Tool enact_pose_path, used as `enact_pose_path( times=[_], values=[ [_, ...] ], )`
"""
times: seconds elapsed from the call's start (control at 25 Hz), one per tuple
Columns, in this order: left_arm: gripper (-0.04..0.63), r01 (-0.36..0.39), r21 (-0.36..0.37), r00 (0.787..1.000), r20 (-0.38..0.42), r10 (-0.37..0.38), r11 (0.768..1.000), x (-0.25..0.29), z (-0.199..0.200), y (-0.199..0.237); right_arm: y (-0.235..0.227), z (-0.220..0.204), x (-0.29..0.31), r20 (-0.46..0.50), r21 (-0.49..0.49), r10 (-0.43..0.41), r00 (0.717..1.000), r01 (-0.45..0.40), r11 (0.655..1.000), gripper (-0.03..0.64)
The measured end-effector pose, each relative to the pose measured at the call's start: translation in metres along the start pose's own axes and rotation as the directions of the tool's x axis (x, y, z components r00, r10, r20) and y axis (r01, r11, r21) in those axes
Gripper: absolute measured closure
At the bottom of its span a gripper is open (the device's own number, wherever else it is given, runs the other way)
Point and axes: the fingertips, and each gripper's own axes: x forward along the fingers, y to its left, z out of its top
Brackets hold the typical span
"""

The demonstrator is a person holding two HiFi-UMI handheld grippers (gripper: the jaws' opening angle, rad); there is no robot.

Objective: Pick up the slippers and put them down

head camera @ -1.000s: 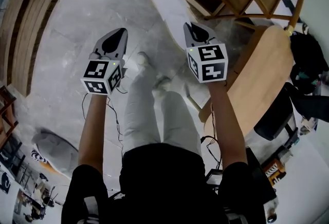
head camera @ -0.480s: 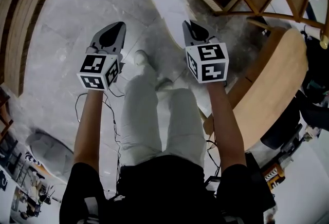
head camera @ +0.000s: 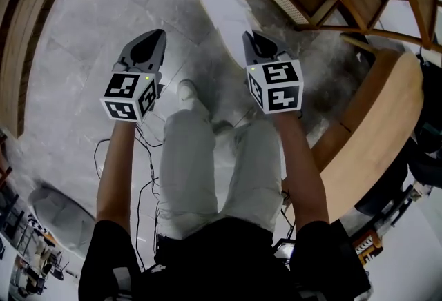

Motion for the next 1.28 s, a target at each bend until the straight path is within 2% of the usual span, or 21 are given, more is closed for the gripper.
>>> enact_pose_path(
  times=[0.48, 0.92, 1.28],
  values=[
    [0.588, -0.036, 0.036, 0.999, -0.001, 0.036, 0.999, 0.057, -0.068, 0.054, 0.001, -0.051, 0.106, 0.007, -0.032, 0.031, 0.999, -0.031, 0.999, 0.609],
    [0.588, -0.058, 0.027, 0.998, 0.006, 0.058, 0.998, 0.092, -0.126, 0.082, -0.002, -0.090, 0.164, 0.006, -0.061, 0.034, 0.999, -0.034, 0.998, 0.609],
    [0.588, -0.049, -0.024, 0.999, -0.001, 0.049, 0.999, 0.102, -0.161, 0.085, 0.003, -0.116, 0.196, -0.007, -0.057, 0.065, 0.998, -0.065, 0.996, 0.609]
  ],
)
